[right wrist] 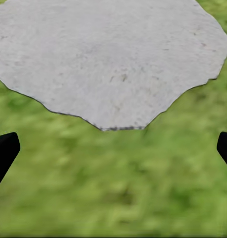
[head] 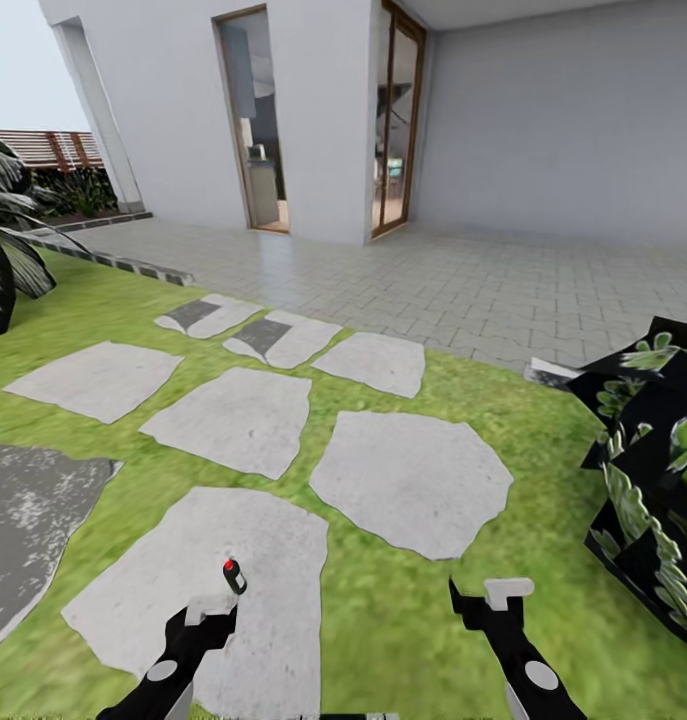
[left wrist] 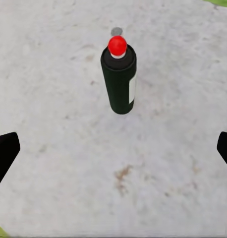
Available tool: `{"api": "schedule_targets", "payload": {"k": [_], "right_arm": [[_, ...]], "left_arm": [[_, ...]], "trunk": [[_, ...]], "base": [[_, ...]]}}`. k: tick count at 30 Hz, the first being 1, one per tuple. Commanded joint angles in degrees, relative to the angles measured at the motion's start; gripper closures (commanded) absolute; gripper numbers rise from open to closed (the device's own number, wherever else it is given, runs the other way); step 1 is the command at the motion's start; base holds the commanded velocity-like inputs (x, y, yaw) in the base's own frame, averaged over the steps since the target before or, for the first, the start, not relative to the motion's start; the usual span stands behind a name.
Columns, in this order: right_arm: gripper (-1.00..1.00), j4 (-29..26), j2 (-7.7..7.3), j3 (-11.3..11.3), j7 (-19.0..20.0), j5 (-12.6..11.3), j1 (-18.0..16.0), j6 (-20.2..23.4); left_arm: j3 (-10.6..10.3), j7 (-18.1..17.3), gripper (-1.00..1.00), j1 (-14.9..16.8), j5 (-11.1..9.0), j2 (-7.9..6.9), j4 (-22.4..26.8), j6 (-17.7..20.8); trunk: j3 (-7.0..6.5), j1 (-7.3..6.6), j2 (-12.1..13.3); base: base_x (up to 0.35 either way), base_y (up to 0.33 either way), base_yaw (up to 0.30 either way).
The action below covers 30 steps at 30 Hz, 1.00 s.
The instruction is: Pick up the pesticide atomizer in the garden and spray insectifuge to fully cover both potted plants in the garden.
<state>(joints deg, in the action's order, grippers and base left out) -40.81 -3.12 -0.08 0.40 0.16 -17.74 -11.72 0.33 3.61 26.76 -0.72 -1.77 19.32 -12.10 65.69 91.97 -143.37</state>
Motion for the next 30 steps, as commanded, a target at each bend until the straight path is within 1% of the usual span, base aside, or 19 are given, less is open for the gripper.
{"api": "schedule_targets", "payload": {"k": [1, 6, 15, 30], "right_arm": [[-1.0, 0.0, -0.01, 0.0, 0.0, 0.0, 0.0, -0.2], [-1.0, 0.1, -0.03, 0.0, 0.1, 0.0, 0.0, -0.1], [-1.0, 0.0, 0.01, 0.1, 0.0, 0.0, 0.0, -0.1], [-1.0, -0.3, -0.02, 0.1, 0.0, 0.0, 0.0, -0.1]], "left_arm": [[0.0, 0.1, -1.0, 0.0, -0.1, 0.01, 0.0, -0.2], [0.0, 0.1, -1.0, 0.0, -0.1, 0.01, -0.1, -0.2], [0.0, 0.1, -1.0, 0.0, -0.1, 0.01, -0.2, -0.3], [0.0, 0.1, -1.0, 0.0, -0.1, 0.12, -0.1, -0.3]], "trunk": [[0.36, 0.01, 0.0], [1.93, 0.14, -0.1], [4.71, 0.37, -0.2], [8.18, 0.76, -0.4]], "base": [[0.0, 0.0, 0.0], [0.0, 0.0, -0.01], [0.0, 0.0, -0.086], [0.0, 0.0, -0.007]]}}
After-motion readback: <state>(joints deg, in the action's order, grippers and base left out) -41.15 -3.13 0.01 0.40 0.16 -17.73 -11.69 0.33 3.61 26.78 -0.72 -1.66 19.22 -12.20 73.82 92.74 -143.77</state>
